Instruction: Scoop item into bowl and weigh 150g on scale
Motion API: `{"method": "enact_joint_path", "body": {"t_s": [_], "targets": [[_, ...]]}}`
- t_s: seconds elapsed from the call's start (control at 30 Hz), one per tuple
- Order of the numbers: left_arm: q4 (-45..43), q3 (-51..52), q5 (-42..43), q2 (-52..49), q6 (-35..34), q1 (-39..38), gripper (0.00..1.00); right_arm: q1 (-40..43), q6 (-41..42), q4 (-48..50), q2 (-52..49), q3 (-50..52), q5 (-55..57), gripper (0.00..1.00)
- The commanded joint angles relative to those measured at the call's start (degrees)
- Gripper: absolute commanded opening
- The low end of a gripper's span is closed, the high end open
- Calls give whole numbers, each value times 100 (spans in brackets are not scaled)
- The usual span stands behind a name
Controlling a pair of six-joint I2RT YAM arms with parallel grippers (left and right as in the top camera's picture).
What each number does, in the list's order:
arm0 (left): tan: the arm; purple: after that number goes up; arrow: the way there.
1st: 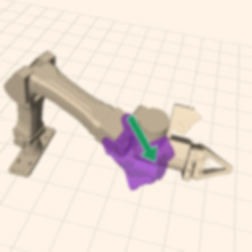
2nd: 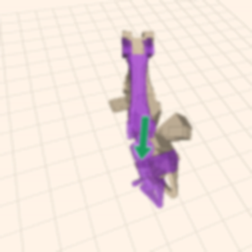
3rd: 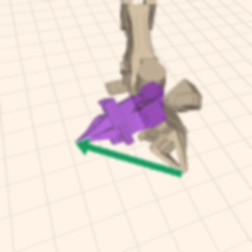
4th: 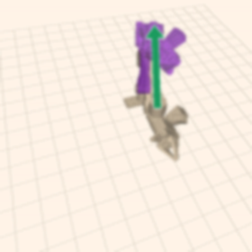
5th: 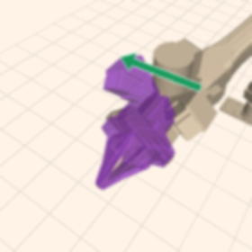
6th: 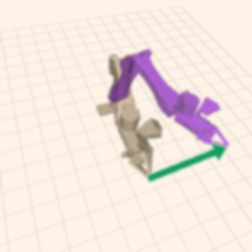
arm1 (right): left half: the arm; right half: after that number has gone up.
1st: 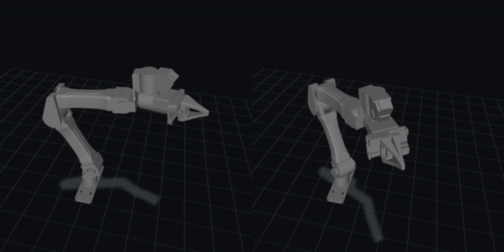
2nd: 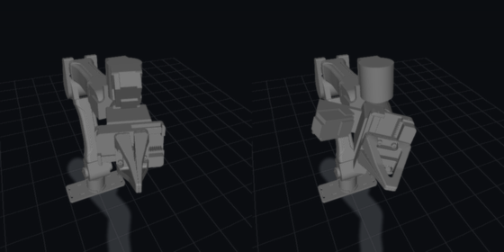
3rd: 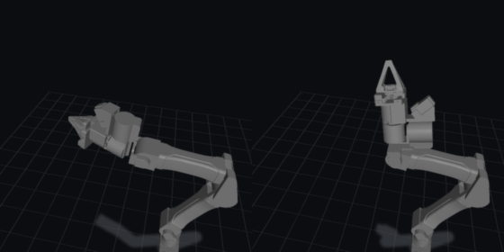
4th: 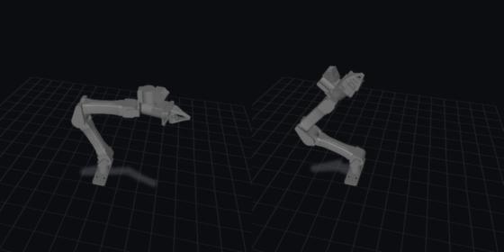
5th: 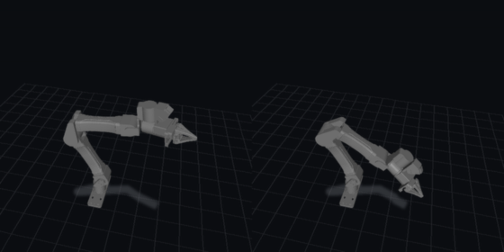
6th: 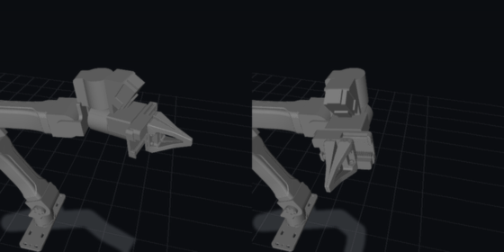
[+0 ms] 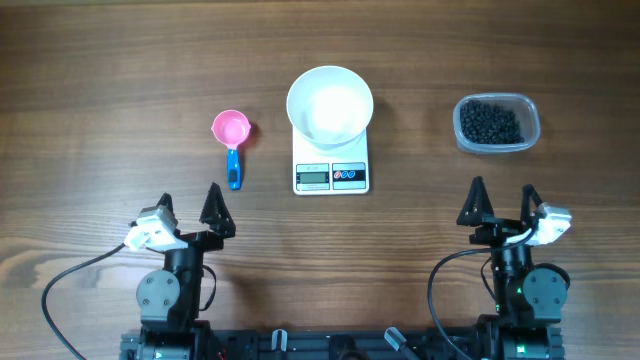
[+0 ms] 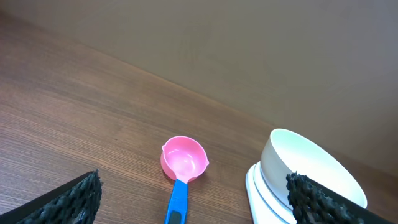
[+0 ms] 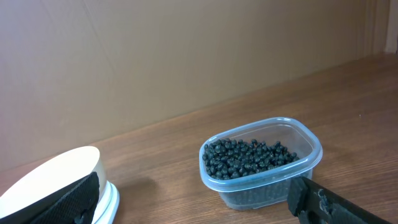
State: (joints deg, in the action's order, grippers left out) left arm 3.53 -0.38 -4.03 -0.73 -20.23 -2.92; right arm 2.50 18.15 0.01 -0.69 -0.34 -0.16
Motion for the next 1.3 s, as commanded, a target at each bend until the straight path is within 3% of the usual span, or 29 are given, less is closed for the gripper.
{"method": "enact_joint_path", "body": {"t_s": [0.0,1.27], "targets": [[24,4,-57,57,92,-9,100,-9,26,33,42,2,15,100],[24,4,-57,55,92,-9,100,-9,26,35,42,2,17,100]]}}
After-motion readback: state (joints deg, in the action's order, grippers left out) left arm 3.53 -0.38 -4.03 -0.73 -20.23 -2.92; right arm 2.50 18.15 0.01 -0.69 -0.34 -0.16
